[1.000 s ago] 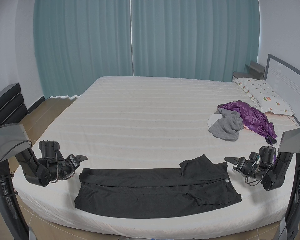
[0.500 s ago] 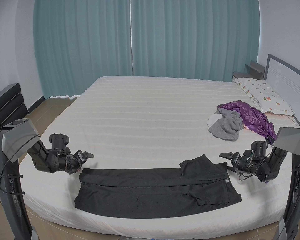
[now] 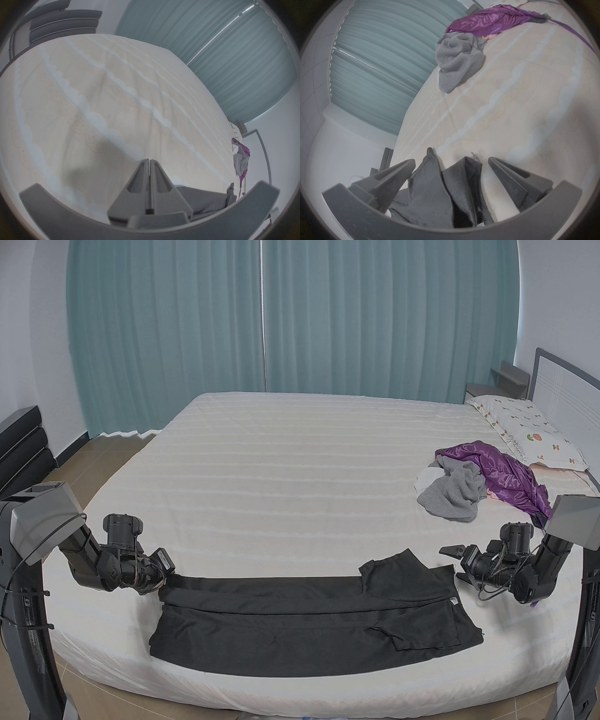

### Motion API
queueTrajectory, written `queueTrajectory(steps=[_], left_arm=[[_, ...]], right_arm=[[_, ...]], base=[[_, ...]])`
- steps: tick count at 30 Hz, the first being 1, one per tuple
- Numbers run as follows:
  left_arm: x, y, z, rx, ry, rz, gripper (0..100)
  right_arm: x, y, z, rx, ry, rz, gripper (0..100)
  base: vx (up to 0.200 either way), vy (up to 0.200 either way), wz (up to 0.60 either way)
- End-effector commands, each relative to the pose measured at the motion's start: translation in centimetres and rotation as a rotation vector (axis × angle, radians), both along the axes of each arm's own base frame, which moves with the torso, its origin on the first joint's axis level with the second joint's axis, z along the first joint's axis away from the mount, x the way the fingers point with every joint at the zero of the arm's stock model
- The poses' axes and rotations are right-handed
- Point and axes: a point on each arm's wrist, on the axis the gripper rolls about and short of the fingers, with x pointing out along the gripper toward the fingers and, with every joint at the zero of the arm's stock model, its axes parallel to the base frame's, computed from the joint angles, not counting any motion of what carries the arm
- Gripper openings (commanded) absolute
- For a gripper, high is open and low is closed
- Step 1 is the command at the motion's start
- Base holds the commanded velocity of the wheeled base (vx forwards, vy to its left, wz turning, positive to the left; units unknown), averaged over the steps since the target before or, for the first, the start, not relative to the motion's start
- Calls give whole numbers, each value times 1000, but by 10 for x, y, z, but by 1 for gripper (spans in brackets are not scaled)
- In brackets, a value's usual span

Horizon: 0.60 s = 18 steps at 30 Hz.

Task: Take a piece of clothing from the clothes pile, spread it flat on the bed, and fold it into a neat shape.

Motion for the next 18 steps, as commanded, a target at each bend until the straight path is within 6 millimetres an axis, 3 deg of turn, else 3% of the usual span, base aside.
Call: queueTrajectory(steps=[1,10,11,18], left_arm=[[1,2,-1,-9,-3,25,0],[3,4,-2,-32,-31,53,0],[3,3,-2,-33,-34,50,0],[3,4,-2,-34,-31,51,0]], right_arm=[[4,3,-3,-13,7,-10,100],[14,11,-7,-34,34,-24,100],[14,12,-8,-36,37,-23,0],[14,14,-7,-46,35,-31,0]], base=[[0,0,0],[0,0,0],[0,0,0],[0,0,0]])
